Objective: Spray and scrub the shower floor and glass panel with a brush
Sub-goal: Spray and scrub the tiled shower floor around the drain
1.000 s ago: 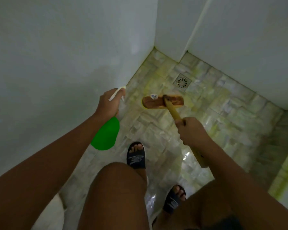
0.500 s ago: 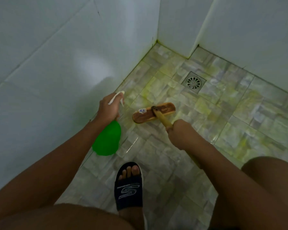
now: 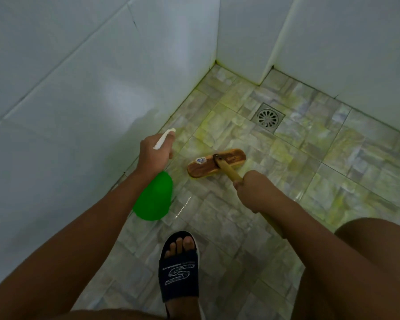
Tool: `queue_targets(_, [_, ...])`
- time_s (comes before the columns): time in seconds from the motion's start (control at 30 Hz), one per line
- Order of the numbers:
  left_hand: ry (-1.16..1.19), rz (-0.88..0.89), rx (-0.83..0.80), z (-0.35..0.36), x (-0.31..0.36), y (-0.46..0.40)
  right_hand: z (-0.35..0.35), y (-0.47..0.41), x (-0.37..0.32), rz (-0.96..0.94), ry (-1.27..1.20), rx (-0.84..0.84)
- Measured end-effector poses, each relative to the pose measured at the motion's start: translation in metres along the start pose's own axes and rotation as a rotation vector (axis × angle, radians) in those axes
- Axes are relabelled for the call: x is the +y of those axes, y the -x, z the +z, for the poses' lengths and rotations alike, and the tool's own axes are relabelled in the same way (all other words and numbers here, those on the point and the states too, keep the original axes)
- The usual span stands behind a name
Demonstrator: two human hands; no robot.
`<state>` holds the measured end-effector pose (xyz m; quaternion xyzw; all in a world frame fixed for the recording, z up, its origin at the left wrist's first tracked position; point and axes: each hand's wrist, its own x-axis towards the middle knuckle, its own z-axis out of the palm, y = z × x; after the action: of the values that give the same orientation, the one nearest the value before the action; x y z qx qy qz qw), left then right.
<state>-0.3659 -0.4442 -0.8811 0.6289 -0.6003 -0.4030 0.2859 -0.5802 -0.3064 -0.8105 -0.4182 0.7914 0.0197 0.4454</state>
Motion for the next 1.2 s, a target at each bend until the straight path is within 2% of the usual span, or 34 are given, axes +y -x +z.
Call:
queue_targets(0.13, [-0.059, 0.022, 0.064, 0.001, -0.004, 0.003, 0.001, 0.0, 0.0, -0.013, 0.013, 0.003])
queue_targets(0.43, [-0.089, -0.004, -0.094, 0.006, 0.002, 0.002, 0.001, -0.003, 0.005, 0.004, 0.016, 0.007])
queue_targets(0.73, [-0.134, 0.002, -0.112, 0.006, -0.004, -0.003, 0.0, -0.007, 0.018, -0.003, 0.013, -0.011])
queue_targets(0.93, [-0.111, -0.029, -0.037, 0.01, -0.011, -0.001, 0.001, -0.007, 0.018, -0.01, 0.029, -0.016])
queue_targets(1.07, [-0.154, -0.018, -0.07, 0.003, -0.01, -0.005, 0.002, -0.006, 0.018, -0.024, 0.052, -0.024])
queue_targets(1.2, [-0.117, -0.046, -0.035, -0.002, -0.005, -0.003, 0.003, -0.003, 0.017, -0.041, 0.053, -0.019])
